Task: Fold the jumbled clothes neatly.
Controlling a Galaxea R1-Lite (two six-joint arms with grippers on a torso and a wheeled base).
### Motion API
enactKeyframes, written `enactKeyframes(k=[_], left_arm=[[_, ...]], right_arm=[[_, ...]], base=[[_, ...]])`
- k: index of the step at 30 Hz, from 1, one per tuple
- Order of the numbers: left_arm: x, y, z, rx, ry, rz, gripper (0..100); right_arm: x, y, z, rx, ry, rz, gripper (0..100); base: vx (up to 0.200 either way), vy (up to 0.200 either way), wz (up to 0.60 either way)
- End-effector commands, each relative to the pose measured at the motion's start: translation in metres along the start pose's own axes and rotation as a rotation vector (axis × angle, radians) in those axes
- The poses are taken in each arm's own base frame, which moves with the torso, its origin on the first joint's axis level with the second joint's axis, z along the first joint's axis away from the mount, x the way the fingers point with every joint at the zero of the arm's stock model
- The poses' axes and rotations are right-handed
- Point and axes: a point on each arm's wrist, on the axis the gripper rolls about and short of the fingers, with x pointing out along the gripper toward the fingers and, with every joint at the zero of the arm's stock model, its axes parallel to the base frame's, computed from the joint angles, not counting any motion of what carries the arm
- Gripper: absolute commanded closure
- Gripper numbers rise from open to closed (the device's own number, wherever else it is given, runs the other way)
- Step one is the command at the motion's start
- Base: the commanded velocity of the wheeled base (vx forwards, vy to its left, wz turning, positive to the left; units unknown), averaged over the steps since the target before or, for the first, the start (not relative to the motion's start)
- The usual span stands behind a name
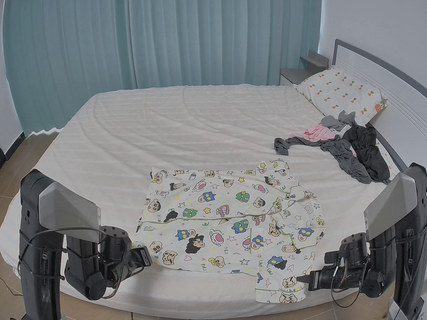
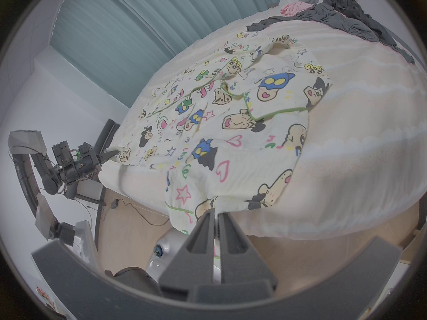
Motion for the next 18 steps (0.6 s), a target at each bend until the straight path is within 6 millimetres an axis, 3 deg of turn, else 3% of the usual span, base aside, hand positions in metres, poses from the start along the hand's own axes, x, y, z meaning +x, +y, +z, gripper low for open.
enactKeyframes(k=[1,4,10,18], left_arm=[[0.006,-0.011,0.019,-0.012,-0.091,-0.026,100],[0.011,-0.013,0.024,-0.013,-0.112,-0.015,100],[0.023,-0.024,0.054,-0.018,-0.093,0.037,100],[0.036,-0.034,0.079,-0.028,-0.080,0.057,100]], right_arm=[[-0.004,0.005,0.017,0.012,-0.095,0.027,100],[-0.005,0.007,0.023,0.023,-0.128,0.039,100],[-0.008,0.018,0.043,-0.010,-0.249,0.046,100],[0.004,0.005,0.065,0.009,-0.338,0.017,100]], base=[[0.000,0.000,0.00],[0.000,0.000,0.00],[0.000,0.000,0.00],[0.000,0.000,0.00]])
